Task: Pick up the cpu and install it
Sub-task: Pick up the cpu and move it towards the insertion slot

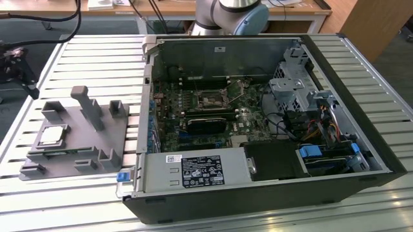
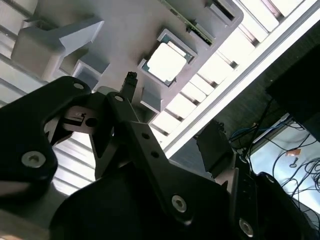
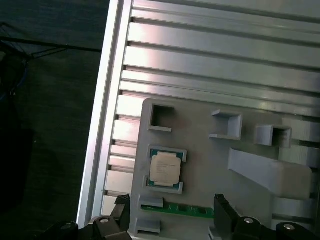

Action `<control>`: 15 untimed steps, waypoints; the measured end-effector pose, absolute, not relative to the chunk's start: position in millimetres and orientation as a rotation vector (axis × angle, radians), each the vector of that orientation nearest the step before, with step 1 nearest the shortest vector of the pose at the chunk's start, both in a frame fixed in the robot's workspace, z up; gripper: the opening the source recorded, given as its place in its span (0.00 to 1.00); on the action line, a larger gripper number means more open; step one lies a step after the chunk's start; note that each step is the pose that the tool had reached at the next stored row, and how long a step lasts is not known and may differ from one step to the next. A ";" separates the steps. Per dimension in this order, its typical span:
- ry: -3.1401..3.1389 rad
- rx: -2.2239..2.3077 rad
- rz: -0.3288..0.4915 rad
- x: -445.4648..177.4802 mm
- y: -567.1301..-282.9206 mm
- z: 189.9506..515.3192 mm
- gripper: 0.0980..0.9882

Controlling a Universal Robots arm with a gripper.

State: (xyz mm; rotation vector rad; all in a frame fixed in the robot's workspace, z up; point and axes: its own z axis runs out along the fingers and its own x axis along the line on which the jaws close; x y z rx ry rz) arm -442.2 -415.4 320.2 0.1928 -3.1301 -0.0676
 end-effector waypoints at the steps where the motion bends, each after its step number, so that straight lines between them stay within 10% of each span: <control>1: -3.130 0.193 -0.068 -442.4 -415.5 318.4 0.74; 15: -3.133 0.157 -0.063 -447.1 -414.3 292.9 0.74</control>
